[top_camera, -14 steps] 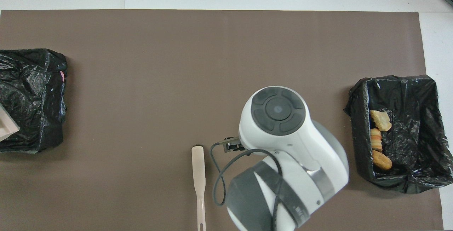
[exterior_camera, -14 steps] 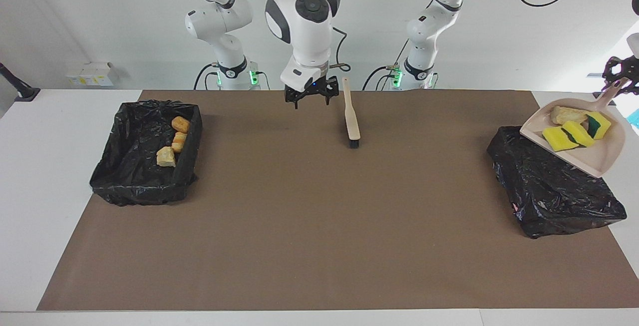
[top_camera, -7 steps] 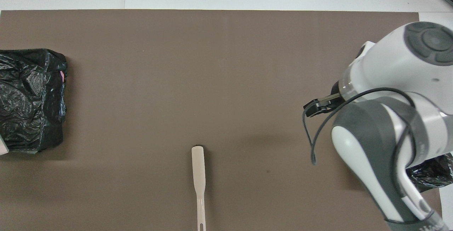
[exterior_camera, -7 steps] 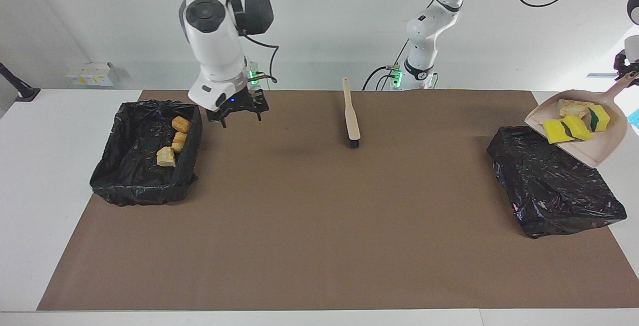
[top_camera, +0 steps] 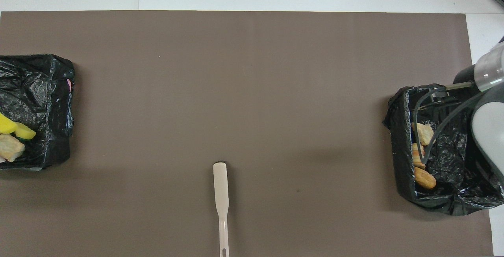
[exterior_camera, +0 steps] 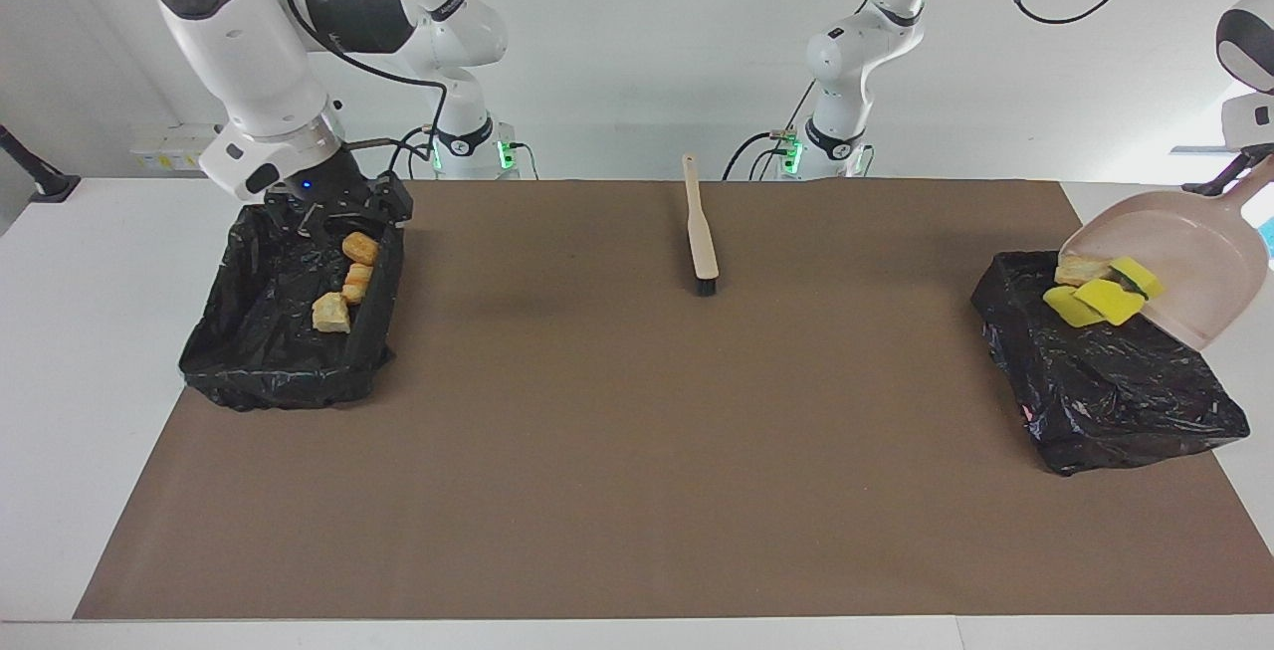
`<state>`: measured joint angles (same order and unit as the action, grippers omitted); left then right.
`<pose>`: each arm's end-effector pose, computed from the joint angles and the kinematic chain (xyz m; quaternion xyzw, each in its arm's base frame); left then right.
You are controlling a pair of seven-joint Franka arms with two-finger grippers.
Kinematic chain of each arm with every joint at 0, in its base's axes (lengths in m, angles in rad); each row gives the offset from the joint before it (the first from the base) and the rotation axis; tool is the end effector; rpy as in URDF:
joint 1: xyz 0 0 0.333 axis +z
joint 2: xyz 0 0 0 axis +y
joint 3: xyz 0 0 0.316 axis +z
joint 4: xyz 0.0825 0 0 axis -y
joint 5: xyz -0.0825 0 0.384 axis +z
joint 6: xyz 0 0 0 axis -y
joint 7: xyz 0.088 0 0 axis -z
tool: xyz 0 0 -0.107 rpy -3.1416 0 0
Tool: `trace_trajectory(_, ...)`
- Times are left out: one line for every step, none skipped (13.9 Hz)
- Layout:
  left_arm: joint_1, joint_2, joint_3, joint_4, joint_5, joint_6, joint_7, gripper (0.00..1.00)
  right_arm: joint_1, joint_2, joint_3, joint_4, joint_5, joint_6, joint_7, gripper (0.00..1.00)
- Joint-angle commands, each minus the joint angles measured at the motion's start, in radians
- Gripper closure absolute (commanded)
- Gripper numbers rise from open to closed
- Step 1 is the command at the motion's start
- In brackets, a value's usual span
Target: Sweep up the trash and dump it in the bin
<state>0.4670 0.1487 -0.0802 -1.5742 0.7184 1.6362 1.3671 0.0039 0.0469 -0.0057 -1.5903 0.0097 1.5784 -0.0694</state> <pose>0.5316 0.2919 0.5666 -0.8092 0.4747 0.2901 0.1889 0.5674 0.0001 0.5896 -0.9990 -0.0336 0.0292 0.0058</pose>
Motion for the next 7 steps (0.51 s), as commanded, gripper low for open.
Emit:
trace_trajectory(-0.072,0.029,0.013,0.040,0.084,0.010,-0.016,1.00,-0.021,0.001,-0.011,0.047,0.042,-0.040,0.005,0.00)
trace_trajectory(-0.085,0.047,0.013,0.075,0.111,0.013,-0.014,1.00,-0.022,-0.015,-0.011,0.036,0.042,-0.031,0.020,0.00)
trace_trajectory(-0.088,0.069,0.010,0.107,0.136,0.022,-0.008,1.00,-0.021,-0.015,-0.011,0.035,0.038,-0.023,0.032,0.00)
trace_trajectory(-0.091,0.075,0.008,0.117,0.160,0.046,-0.005,1.00,-0.021,-0.015,-0.010,0.035,0.029,-0.014,0.031,0.00)
trace_trajectory(-0.102,0.077,0.008,0.117,0.191,0.086,0.001,1.00,-0.021,-0.015,-0.010,0.035,0.032,-0.012,0.026,0.00)
trace_trajectory(-0.120,0.078,0.008,0.117,0.229,0.135,0.018,1.00,-0.021,-0.016,-0.010,0.033,0.032,-0.014,0.026,0.00)
trace_trajectory(-0.129,0.081,0.008,0.120,0.269,0.173,0.026,1.00,-0.021,-0.016,-0.010,0.033,0.032,-0.012,0.026,0.00)
